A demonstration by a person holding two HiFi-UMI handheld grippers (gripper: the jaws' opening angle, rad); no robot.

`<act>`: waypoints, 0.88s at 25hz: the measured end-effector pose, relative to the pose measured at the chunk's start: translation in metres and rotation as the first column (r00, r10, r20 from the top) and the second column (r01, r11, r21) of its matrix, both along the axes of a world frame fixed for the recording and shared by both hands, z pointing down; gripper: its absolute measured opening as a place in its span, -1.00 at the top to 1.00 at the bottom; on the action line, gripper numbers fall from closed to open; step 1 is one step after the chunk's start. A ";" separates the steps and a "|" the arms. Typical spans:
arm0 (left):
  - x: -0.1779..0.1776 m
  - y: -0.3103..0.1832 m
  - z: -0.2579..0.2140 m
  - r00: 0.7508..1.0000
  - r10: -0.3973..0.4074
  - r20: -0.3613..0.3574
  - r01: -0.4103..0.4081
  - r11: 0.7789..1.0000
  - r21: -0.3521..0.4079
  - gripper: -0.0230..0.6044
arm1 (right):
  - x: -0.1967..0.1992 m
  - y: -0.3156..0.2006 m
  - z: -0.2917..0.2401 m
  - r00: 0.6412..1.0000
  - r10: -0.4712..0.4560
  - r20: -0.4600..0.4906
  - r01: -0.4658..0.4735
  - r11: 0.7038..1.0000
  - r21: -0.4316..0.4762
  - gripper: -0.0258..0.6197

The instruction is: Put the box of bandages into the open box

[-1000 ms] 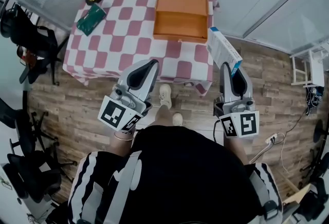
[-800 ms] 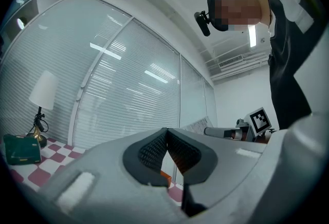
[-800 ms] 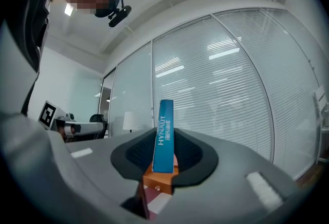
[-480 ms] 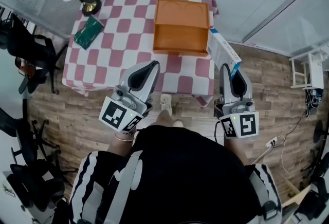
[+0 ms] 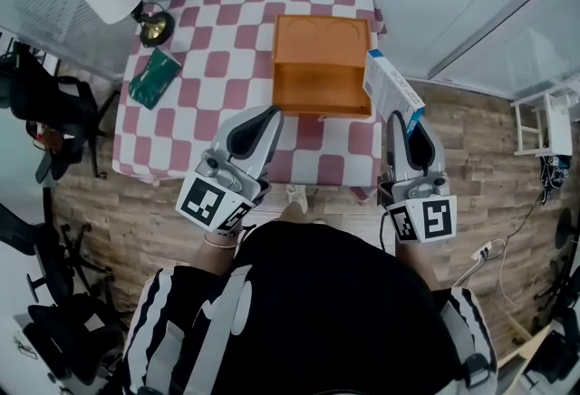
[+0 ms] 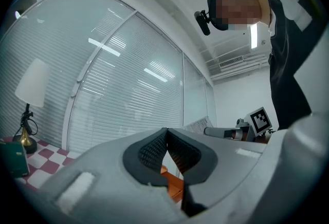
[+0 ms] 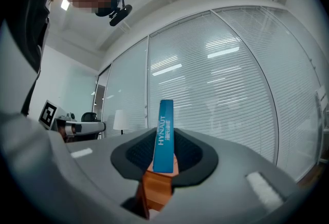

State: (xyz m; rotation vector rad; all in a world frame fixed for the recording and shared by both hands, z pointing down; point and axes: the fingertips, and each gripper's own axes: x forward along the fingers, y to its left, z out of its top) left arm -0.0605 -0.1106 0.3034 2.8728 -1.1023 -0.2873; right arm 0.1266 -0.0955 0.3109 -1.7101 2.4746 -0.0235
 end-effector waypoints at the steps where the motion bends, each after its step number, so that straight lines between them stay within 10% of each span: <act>1: 0.000 -0.002 -0.001 1.000 0.001 0.001 -0.001 1.000 0.000 0.93 | 0.000 -0.001 -0.001 1.000 0.002 0.001 -0.002 1.000 0.001 0.68; 22: -0.005 -0.066 -0.004 0.997 0.079 0.012 -0.079 0.997 -0.004 0.93 | -0.008 -0.060 -0.006 0.999 0.053 0.003 -0.053 0.999 0.005 0.68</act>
